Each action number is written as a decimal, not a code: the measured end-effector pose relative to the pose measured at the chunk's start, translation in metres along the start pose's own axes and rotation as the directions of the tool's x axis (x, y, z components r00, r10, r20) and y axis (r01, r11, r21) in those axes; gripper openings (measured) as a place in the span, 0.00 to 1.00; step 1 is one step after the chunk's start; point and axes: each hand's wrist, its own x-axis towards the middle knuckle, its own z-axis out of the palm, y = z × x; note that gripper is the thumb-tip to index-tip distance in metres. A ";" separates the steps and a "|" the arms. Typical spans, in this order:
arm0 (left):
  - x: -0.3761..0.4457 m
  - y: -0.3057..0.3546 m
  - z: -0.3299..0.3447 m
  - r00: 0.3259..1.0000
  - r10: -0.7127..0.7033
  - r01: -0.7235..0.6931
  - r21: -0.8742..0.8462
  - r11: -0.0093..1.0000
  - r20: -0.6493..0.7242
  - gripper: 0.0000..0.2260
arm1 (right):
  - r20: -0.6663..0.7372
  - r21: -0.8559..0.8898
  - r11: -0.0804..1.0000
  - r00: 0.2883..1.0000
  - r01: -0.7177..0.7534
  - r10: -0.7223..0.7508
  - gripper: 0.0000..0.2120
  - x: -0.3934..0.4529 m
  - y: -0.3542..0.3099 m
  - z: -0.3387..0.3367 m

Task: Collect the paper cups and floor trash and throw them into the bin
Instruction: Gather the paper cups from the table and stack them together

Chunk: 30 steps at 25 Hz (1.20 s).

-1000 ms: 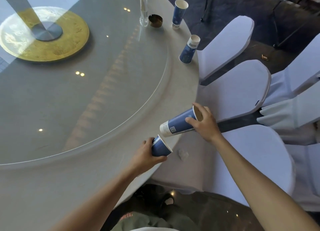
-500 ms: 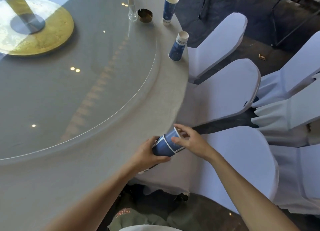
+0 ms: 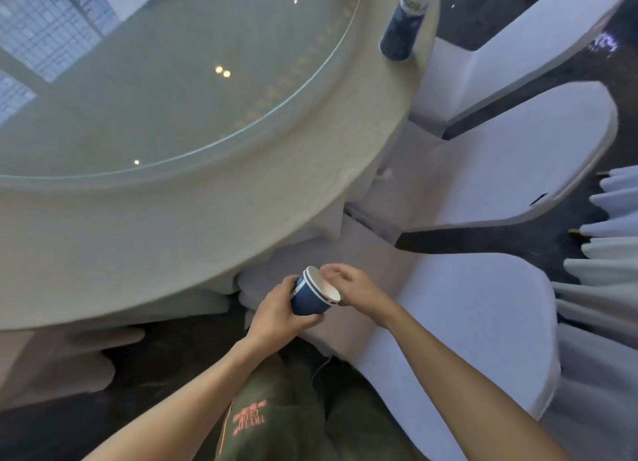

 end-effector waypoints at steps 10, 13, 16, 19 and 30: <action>0.054 -0.087 0.041 0.989 -0.147 0.146 -0.061 0.987 -0.004 0.39 | -0.070 -0.744 0.665 0.997 -0.063 0.017 0.42 0.162 0.121 -0.001; 0.068 -0.111 0.045 0.983 -0.184 0.184 -0.068 0.981 0.011 0.40 | -0.036 -0.856 0.516 0.999 -0.030 0.000 0.43 0.198 0.145 0.013; 0.072 -0.125 0.048 0.977 -0.209 0.210 -0.066 0.975 0.031 0.41 | 0.013 -0.901 0.434 0.999 0.025 -0.032 0.42 0.212 0.165 0.027; 0.073 -0.134 0.047 0.975 -0.222 0.222 -0.061 0.973 0.018 0.40 | 0.055 -0.894 0.447 0.997 0.028 0.047 0.33 0.215 0.183 0.034; 0.036 -0.048 0.026 0.998 -0.056 0.056 0.065 0.996 0.002 0.39 | -0.367 -0.381 0.923 0.926 -0.059 -0.093 0.10 0.080 0.073 -0.014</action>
